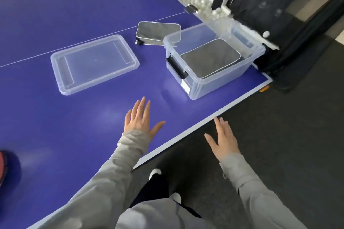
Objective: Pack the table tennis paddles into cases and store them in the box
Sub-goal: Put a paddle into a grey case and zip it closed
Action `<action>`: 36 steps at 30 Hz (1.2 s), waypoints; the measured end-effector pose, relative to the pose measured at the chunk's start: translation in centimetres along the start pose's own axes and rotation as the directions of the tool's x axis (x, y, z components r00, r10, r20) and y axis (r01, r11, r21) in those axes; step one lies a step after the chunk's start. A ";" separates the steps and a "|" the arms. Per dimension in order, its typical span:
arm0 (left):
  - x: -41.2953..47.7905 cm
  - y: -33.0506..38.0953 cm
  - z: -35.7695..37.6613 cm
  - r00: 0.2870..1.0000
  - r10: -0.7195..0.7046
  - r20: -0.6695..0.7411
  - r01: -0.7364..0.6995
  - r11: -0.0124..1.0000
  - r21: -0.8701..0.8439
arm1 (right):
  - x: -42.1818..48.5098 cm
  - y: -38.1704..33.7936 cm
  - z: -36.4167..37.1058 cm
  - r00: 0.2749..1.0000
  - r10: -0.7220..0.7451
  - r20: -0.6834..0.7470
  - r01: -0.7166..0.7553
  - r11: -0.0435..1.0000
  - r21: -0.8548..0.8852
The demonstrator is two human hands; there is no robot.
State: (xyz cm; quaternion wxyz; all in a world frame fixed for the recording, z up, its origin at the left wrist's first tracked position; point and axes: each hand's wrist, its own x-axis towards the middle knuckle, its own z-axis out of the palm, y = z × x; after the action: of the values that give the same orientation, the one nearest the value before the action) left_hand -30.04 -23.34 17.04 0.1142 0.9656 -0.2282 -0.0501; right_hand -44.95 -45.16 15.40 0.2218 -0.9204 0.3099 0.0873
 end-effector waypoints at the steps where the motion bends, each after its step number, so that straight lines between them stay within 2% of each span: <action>1: 0.8 0.6 -0.1 1.000 0.010 -0.007 -0.010 1.000 0.006 | 0.7 0.4 -0.7 1.000 -0.002 -0.022 0.003 1.000 0.012; 5: 4.5 2.5 0.1 0.999 0.028 -0.027 -0.027 1.000 0.011 | 4.6 0.6 -3.8 0.993 -0.058 -0.100 0.060 0.998 0.020; 11: 12.0 5.5 1.8 0.997 -0.040 -0.060 0.036 0.998 -0.058 | 12.7 -0.7 -9.1 0.952 -0.245 -0.183 0.237 0.969 -0.062; 18: 21.2 7.4 1.7 0.976 -0.208 -0.069 0.191 0.962 -0.195 | 22.3 -3.2 -13.7 0.920 -0.380 -0.092 0.367 0.921 -0.131; 26: 31.0 8.5 0.0 0.941 -0.334 -0.058 0.313 0.922 -0.228 | 32.5 -6.8 -15.0 0.890 -0.457 0.008 0.452 0.879 -0.153; 30: 35.4 9.7 0.4 0.918 -0.396 -0.027 0.376 0.890 -0.259 | 38.9 -9.0 -15.9 0.866 -0.500 0.012 0.494 0.851 -0.179; 33: 37.1 9.9 1.4 0.891 -0.454 0.010 0.442 0.863 -0.246 | 44.0 -10.6 -16.2 0.850 -0.526 0.023 0.521 0.835 -0.176; 36: 37.7 10.1 1.9 0.823 -0.567 0.036 0.553 0.786 -0.277 | 49.9 -12.7 -16.5 0.830 -0.556 0.055 0.553 0.803 -0.221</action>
State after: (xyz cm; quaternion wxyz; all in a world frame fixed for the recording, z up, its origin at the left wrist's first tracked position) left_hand -1.07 -49.54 16.00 0.2325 0.9652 0.0806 -0.0891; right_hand 2.70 -70.28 19.67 0.1285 -0.9904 0.0171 0.0479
